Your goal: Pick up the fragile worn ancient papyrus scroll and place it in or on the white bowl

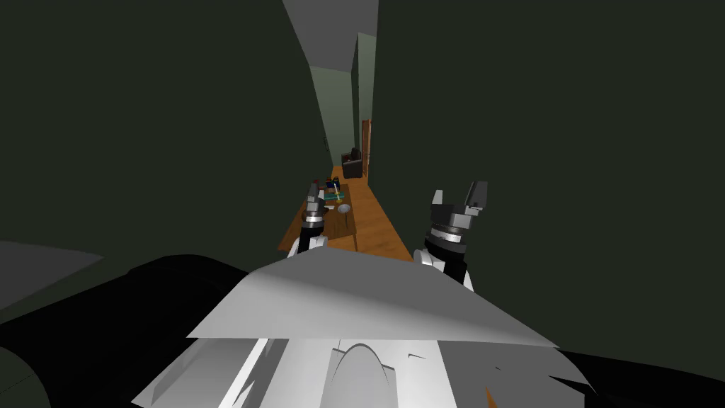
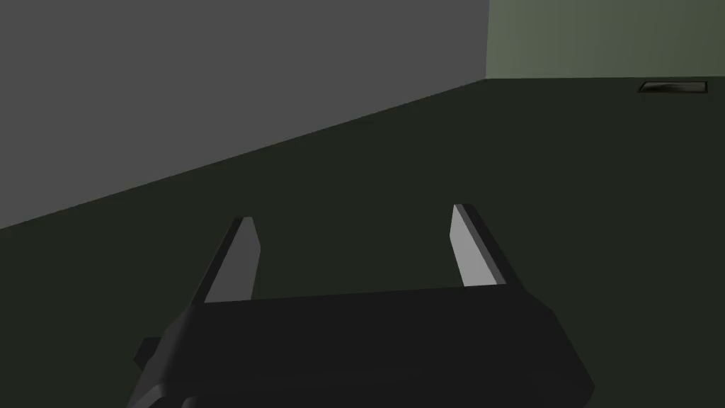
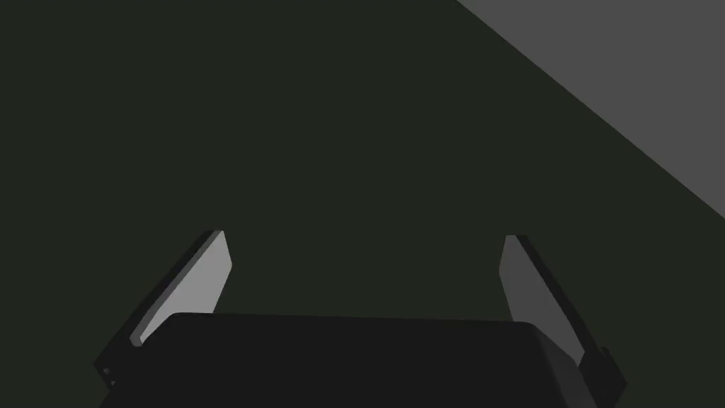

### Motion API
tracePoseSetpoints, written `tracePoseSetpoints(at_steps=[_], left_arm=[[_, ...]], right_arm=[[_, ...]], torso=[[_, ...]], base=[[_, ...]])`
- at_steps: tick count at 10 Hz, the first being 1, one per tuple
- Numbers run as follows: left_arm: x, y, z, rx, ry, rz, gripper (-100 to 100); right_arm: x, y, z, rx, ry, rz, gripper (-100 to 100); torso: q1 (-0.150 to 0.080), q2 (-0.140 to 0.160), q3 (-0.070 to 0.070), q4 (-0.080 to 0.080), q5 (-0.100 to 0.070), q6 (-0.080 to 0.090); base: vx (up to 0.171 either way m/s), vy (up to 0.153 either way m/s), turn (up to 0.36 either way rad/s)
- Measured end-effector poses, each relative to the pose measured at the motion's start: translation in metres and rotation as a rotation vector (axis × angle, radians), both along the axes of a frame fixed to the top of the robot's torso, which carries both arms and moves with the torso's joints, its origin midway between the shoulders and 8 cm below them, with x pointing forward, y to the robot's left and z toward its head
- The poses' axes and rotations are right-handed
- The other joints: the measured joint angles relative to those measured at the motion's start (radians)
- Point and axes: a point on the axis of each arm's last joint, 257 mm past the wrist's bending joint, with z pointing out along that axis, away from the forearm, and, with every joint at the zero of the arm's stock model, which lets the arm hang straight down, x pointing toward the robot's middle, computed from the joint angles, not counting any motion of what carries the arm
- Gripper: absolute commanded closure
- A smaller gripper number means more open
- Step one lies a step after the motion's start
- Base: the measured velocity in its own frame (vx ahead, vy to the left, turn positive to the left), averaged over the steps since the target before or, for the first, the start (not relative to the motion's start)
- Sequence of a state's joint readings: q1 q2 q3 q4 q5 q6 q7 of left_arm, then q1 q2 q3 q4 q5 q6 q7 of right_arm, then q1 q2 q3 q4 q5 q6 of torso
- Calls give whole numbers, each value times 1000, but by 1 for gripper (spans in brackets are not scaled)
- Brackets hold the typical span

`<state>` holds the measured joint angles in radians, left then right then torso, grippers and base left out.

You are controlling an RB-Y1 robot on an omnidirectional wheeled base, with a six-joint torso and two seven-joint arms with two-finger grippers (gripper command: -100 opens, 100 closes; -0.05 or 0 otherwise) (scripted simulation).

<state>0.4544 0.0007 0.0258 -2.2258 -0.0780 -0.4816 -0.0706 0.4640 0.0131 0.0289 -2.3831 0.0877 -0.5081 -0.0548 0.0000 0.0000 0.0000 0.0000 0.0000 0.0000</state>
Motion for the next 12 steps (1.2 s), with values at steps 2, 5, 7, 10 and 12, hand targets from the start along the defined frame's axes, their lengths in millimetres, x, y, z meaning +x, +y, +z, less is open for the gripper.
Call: tracePoseSetpoints(at_steps=[2, 5, 7, 10, 12], left_arm=[[3, -2, -6, 24, 25, -17, -100], [14, -5, -23, 61, 91, -47, -100], [25, -7, -38, 84, 151, -67, -100], [36, -12, -69, 118, 263, -97, -100], [46, -11, -91, 143, 343, -116, -100]], right_arm=[[0, 0, 0, 0, 0, 0, 0], [0, 0, 0, 0, 0, 0, 0], [0, 0, 0, 0, 0, 0, 0], [0, 0, 0, 0, 0, 0, 0], [0, 0, 0, 0, 0, 0, 0]], torso=[[0, 0, 0, 0, 0, 0], [0, 1, 1, 0, 0, 0], [-1, 2, 1, 0, 0, 0], [0, 3, 2, 1, 0, 0], [-1, 4, 2, 1, 0, 0]], base=[[-10, -5, -69], [-23, -10, -104], [-33, -9, -141], [-49, -11, -162], [-43, -20, -123]])
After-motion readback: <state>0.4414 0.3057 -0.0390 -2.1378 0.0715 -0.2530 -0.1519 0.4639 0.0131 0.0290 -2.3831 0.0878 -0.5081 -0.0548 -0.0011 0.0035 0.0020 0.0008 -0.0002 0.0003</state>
